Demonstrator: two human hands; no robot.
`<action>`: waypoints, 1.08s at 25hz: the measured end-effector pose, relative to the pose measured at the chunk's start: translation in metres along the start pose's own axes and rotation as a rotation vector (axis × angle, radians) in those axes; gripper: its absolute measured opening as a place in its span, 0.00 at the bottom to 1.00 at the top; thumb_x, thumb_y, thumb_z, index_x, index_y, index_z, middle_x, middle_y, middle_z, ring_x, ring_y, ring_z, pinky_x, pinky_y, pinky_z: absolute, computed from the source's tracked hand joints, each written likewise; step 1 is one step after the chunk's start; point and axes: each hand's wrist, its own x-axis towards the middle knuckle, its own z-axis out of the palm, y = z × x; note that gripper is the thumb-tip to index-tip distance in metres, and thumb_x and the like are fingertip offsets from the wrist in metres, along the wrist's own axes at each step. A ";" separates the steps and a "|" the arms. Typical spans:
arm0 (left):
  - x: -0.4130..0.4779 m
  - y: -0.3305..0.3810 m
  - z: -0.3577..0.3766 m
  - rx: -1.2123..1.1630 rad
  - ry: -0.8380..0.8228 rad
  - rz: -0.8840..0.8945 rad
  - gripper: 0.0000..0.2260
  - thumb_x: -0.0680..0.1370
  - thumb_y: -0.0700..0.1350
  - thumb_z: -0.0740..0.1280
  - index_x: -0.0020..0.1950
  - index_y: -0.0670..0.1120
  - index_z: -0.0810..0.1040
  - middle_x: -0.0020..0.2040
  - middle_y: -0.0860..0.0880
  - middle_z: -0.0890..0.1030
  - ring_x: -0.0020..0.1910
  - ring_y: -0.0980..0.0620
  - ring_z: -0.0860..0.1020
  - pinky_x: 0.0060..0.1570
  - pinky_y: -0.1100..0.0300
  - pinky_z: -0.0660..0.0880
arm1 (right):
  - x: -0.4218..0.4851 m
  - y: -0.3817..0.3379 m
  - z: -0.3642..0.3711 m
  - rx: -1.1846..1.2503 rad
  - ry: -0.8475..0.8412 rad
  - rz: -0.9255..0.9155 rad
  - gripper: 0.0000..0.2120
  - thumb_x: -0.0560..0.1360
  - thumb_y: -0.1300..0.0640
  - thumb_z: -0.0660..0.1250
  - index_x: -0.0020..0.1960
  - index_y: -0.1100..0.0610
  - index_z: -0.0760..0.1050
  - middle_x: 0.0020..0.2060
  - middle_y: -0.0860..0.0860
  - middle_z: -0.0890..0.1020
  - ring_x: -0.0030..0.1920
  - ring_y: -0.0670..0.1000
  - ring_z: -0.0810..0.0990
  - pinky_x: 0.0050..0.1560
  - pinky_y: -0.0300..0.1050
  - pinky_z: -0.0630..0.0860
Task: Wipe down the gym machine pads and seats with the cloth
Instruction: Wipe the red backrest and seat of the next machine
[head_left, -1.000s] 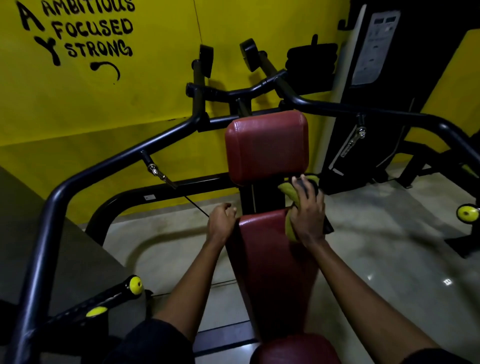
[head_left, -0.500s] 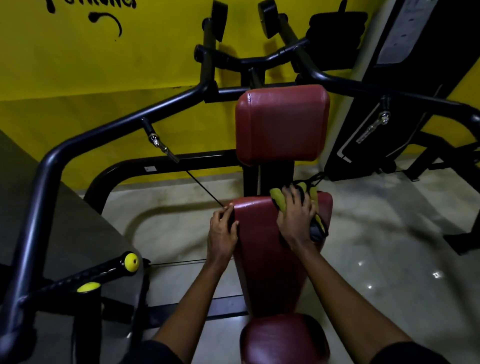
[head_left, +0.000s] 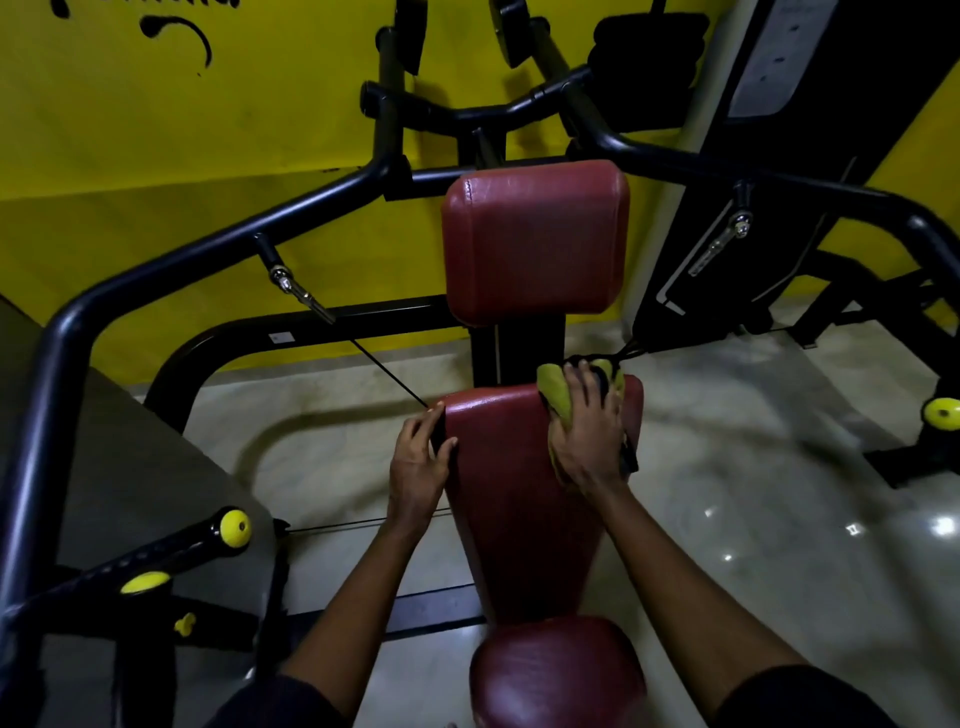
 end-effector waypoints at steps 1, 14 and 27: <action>-0.001 0.001 0.000 0.006 0.001 -0.007 0.25 0.77 0.44 0.71 0.73 0.49 0.71 0.61 0.51 0.75 0.60 0.55 0.74 0.60 0.60 0.74 | -0.002 -0.014 0.005 -0.015 -0.004 -0.011 0.36 0.74 0.49 0.64 0.80 0.49 0.57 0.78 0.49 0.61 0.76 0.60 0.59 0.77 0.61 0.53; -0.023 0.014 0.014 0.057 -0.008 -0.087 0.29 0.79 0.42 0.68 0.79 0.47 0.62 0.76 0.49 0.66 0.74 0.54 0.65 0.72 0.56 0.66 | 0.001 0.034 -0.015 -0.023 -0.027 0.002 0.39 0.74 0.51 0.67 0.81 0.48 0.54 0.78 0.49 0.61 0.73 0.63 0.64 0.75 0.63 0.58; -0.097 0.010 0.084 0.260 -0.137 -0.239 0.44 0.75 0.48 0.67 0.81 0.45 0.40 0.81 0.46 0.42 0.80 0.49 0.46 0.74 0.41 0.59 | 0.025 0.003 -0.012 -0.259 -0.173 -0.737 0.44 0.70 0.51 0.68 0.82 0.48 0.51 0.80 0.47 0.57 0.79 0.56 0.54 0.75 0.59 0.56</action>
